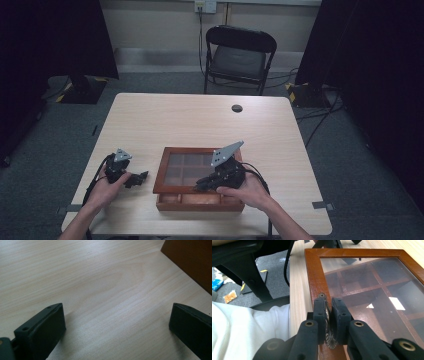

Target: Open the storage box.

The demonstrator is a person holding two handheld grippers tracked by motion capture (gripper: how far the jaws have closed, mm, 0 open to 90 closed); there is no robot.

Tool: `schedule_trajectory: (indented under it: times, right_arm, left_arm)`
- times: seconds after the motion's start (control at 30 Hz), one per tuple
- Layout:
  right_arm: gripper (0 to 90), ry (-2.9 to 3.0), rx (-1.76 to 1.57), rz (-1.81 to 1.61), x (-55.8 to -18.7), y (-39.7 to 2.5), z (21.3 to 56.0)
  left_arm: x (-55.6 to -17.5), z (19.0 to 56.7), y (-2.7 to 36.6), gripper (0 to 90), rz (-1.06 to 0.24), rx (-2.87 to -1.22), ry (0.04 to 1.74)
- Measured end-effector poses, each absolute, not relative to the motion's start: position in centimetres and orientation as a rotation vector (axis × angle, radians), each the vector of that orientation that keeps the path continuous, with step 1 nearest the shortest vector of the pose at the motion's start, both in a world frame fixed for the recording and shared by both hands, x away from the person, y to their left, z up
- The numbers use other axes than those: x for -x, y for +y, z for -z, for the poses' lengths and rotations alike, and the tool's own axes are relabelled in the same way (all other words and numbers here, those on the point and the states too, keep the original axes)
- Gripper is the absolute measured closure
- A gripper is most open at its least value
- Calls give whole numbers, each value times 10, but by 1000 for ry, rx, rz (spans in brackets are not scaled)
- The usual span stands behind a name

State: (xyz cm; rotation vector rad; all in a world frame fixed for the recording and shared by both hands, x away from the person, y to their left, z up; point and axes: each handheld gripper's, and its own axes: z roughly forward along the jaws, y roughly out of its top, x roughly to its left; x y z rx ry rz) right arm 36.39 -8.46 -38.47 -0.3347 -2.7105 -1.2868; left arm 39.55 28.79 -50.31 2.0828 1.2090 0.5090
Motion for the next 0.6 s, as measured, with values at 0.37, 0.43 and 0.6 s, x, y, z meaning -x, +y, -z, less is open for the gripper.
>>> schedule_trajectory:
  times: [0.37, 0.43, 0.6]
  right_arm:
    - [828, -2704, 329, 1293, -369, -85, 376]
    - [827, -2702, 327, 1293, -370, -85, 375]
    - [827, -2702, 329, 1293, -371, -84, 375]
  left_arm:
    - [-395, 503, 288, 0, -509, -2083, 1209]
    - [-396, 503, 288, 0, -509, -2083, 1209]
    - [-396, 503, 288, 0, -509, -2083, 1209]
